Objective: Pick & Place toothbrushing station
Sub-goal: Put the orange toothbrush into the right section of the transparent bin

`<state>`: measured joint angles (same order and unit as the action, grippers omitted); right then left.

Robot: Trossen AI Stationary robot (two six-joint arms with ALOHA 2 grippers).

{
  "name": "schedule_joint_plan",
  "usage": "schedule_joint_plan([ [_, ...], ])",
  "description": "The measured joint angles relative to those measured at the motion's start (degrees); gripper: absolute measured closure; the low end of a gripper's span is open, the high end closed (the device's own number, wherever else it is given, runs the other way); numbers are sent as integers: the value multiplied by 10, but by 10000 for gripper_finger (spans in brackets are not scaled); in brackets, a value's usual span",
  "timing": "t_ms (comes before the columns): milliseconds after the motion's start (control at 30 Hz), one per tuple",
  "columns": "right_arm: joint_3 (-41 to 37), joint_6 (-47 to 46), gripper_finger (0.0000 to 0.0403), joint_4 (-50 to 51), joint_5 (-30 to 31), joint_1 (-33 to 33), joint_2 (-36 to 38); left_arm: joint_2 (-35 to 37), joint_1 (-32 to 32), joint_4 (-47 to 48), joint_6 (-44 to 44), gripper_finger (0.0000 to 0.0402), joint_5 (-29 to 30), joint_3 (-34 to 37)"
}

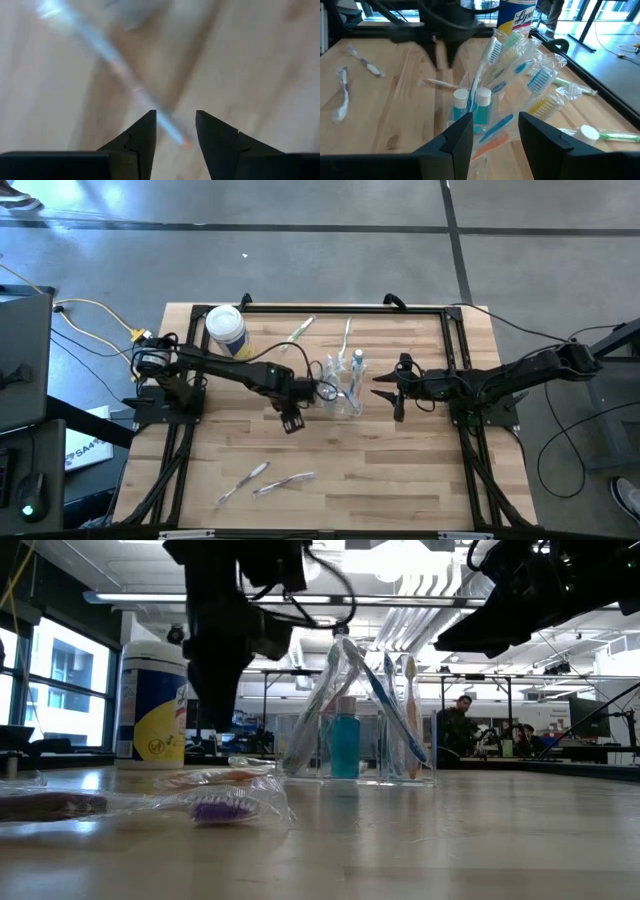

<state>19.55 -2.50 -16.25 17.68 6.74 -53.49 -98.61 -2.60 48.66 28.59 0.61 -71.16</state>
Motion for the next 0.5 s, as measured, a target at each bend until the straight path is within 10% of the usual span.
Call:
schedule_joint_plan([
  [133, 0, -5, 252, 0, -13, 0, 0, 0, 1, 33, 66, 266, 77, 1],
  [500, 0, -10, 252, 0, -27, 0, 0, 0, -5, 12, 113, 266, 44, 1],
])
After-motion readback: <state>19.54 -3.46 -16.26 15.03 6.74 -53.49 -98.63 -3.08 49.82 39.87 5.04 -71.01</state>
